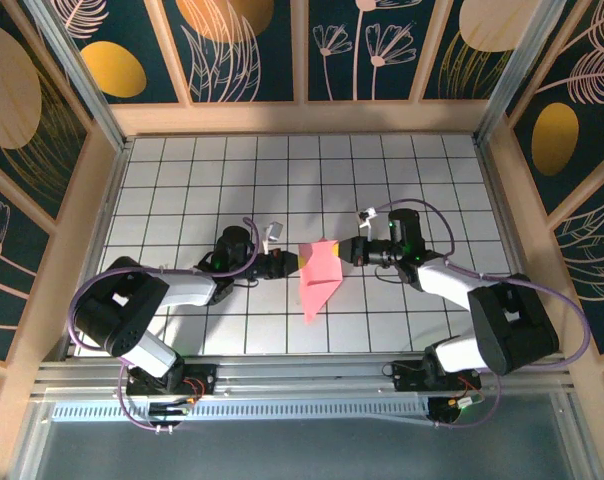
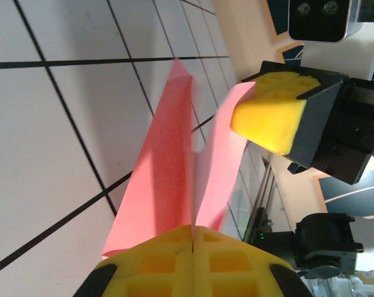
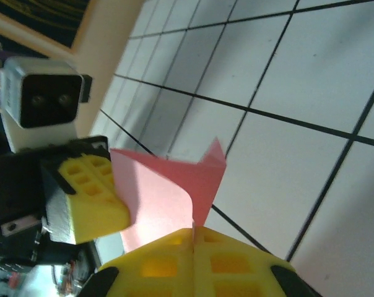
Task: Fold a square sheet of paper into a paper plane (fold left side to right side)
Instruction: Fold the wing for the fifth time at the center of the table.
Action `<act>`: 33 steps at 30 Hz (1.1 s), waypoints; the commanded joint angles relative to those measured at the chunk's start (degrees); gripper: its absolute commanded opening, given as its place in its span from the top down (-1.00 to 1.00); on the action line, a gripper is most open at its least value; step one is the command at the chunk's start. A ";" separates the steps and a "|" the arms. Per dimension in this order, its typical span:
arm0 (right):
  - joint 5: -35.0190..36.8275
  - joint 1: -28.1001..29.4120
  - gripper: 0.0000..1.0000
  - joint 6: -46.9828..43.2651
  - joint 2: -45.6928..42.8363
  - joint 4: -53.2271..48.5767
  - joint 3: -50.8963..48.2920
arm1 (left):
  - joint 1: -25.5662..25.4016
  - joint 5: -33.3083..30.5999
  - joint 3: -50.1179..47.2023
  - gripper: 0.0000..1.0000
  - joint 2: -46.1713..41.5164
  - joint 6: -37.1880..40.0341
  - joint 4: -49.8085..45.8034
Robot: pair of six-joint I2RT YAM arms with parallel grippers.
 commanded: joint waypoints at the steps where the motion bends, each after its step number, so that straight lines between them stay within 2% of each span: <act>1: 3.54 -0.11 1.00 -0.59 2.43 -1.79 1.67 | 0.09 -2.50 -1.31 0.57 0.34 1.60 -2.39; 4: 5.88 -0.17 1.00 -0.75 4.49 -3.24 1.98 | 0.16 -6.12 -0.86 0.29 -0.16 3.74 -8.63; 9: 8.97 -0.10 1.00 -0.04 6.70 -5.66 2.87 | 0.07 -13.11 -0.20 0.25 -3.19 7.18 -17.68; 13: 10.75 -0.10 1.00 1.83 7.36 -9.01 4.25 | -1.63 -20.92 2.94 0.26 -7.25 12.84 -28.74; 16: 12.09 -0.12 1.00 4.68 7.27 -11.85 5.28 | -5.91 -27.40 6.98 0.26 -8.86 17.50 -36.84; 20: 13.03 -0.19 1.00 8.30 7.75 -15.48 6.84 | -11.31 -32.10 10.44 0.26 -9.66 19.62 -41.13; 24: 13.57 -0.53 1.00 10.18 8.91 -19.51 9.03 | -18.16 -39.84 15.65 0.26 -9.00 22.31 -47.05; 29: 13.99 -0.62 1.00 10.83 10.37 -21.92 10.86 | -27.62 -48.77 23.96 0.24 -2.91 25.29 -55.90; 33: 13.81 -0.70 1.00 11.70 10.51 -21.24 10.61 | -33.30 -54.60 30.78 0.19 4.24 25.63 -61.58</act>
